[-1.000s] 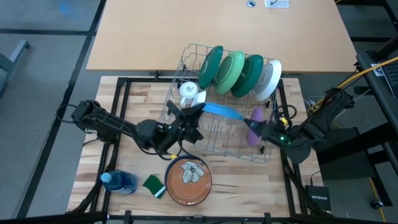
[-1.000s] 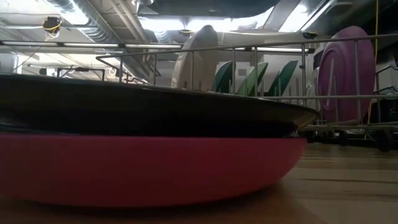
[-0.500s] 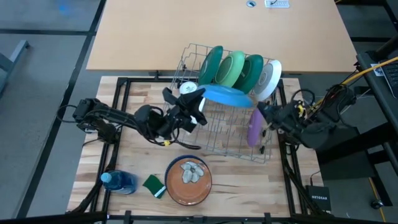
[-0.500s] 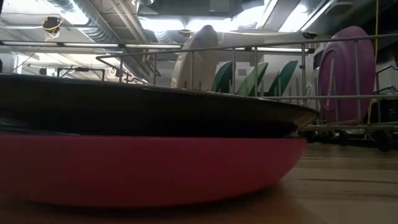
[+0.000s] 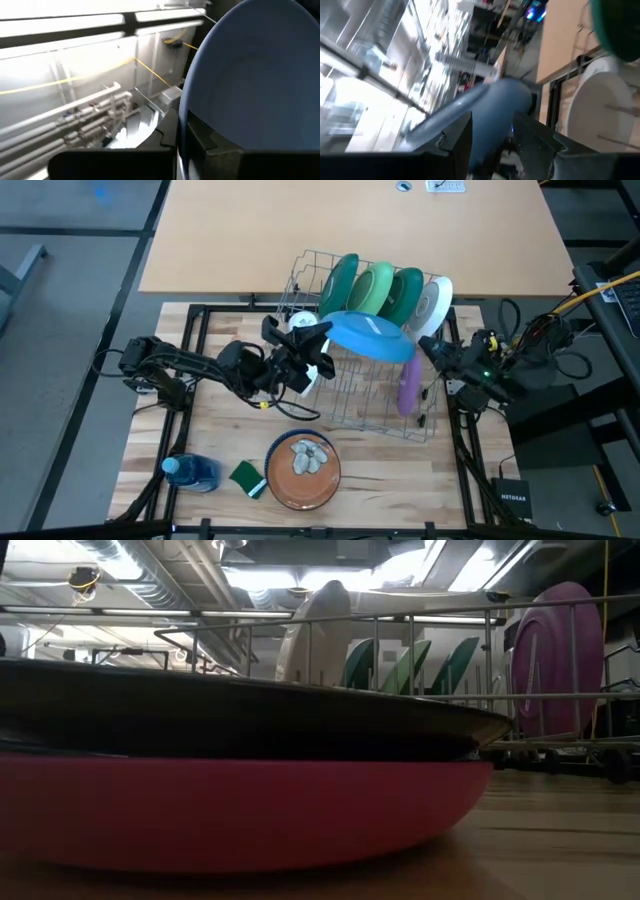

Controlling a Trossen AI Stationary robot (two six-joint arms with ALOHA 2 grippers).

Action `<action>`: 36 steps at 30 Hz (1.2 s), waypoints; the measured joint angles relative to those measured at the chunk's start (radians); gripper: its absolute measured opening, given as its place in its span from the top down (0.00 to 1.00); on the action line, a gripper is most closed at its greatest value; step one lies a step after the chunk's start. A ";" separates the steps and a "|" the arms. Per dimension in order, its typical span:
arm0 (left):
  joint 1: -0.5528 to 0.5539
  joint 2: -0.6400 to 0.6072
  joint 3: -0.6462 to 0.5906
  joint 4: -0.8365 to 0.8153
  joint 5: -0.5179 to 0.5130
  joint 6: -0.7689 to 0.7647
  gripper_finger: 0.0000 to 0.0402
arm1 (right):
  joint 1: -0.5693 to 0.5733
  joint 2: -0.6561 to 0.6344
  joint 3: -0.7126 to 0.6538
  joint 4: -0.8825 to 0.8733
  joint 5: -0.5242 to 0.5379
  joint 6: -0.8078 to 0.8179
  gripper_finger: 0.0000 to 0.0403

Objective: Sort dishes
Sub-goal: Put the blue in the dish rack

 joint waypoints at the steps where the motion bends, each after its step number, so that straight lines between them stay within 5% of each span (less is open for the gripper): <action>1: 0.000 0.000 0.000 0.015 0.016 0.004 1.00 | 0.000 -0.003 0.000 0.016 -0.035 -0.027 0.64; 17: -0.042 0.000 -0.001 0.068 0.080 0.025 1.00 | 0.000 0.026 0.000 0.134 -0.298 -0.678 0.64; 27: -0.034 0.000 -0.091 0.090 -0.030 0.057 1.00 | 0.001 0.091 -0.180 0.030 -0.050 -0.374 0.64; 36: 0.000 0.000 -0.212 0.266 -0.080 0.080 1.00 | 0.060 -0.170 -0.420 0.037 0.104 -0.231 0.64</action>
